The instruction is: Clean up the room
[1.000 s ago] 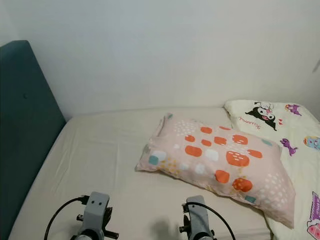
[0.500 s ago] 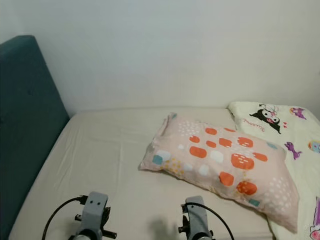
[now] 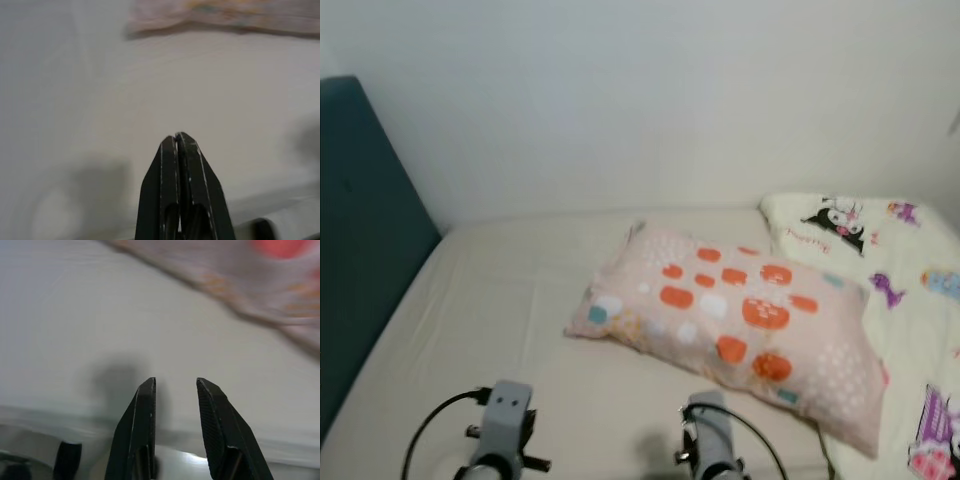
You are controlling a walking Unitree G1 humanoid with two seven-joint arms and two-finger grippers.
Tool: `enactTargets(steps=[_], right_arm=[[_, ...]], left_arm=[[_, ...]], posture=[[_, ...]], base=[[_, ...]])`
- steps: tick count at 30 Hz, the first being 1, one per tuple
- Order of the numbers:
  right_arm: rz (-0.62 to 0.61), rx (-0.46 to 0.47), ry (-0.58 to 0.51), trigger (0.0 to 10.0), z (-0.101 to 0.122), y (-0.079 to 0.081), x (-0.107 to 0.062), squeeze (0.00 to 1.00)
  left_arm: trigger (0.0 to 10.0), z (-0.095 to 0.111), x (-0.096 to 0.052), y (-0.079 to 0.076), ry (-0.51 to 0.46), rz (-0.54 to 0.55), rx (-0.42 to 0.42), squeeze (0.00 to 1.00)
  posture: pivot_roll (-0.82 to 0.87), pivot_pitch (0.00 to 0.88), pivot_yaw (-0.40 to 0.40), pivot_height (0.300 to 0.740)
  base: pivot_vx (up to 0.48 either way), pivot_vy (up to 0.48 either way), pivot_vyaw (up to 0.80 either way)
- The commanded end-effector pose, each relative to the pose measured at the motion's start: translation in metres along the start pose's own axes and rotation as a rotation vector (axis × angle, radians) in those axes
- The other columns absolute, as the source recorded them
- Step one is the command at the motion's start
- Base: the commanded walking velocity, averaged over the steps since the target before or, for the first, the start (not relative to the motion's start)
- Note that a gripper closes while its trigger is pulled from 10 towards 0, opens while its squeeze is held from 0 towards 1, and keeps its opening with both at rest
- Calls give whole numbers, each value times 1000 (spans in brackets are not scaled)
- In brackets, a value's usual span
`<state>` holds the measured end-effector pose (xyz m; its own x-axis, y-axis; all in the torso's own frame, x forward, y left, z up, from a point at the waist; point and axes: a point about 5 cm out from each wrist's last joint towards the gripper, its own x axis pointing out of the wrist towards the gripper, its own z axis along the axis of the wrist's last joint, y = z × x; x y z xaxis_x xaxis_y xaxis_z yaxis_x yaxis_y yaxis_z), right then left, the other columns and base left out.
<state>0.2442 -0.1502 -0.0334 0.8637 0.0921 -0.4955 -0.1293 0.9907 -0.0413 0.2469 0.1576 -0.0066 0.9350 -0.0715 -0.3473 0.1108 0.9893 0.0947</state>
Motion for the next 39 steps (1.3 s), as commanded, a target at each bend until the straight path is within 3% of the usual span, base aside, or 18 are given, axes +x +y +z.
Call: enactTargets(steps=[1,6,28,31,39], right_arm=[[3,11,20,10000,-5,3,-1,0],[2,11,20,10000,-4,4,-1,0],[-12,5,-33,10000,3,3,0,0],[-84,-48,-92,10000,10,-3,0,0],[-194,-56,-183,10000,21,-18,-3,0]], left_arm=[[10000,-4,-1,3,30,2,13,0],[10000,-5,-1,4,40,7,19,0],[10000,-8,-3,10,19,36,25,0],[10000,-9,-4,9,-3,14,-4,0],[10000,-6,-2,4,-15,6,-17,0]], posture=[[22,120,-42,740],[21,121,-40,740],[20,101,-35,740],[18,81,-37,740],[4,62,-32,740]], base=[[0,255,0],[0,426,0],[0,0,0],[0,0,0],[0,0,0]])
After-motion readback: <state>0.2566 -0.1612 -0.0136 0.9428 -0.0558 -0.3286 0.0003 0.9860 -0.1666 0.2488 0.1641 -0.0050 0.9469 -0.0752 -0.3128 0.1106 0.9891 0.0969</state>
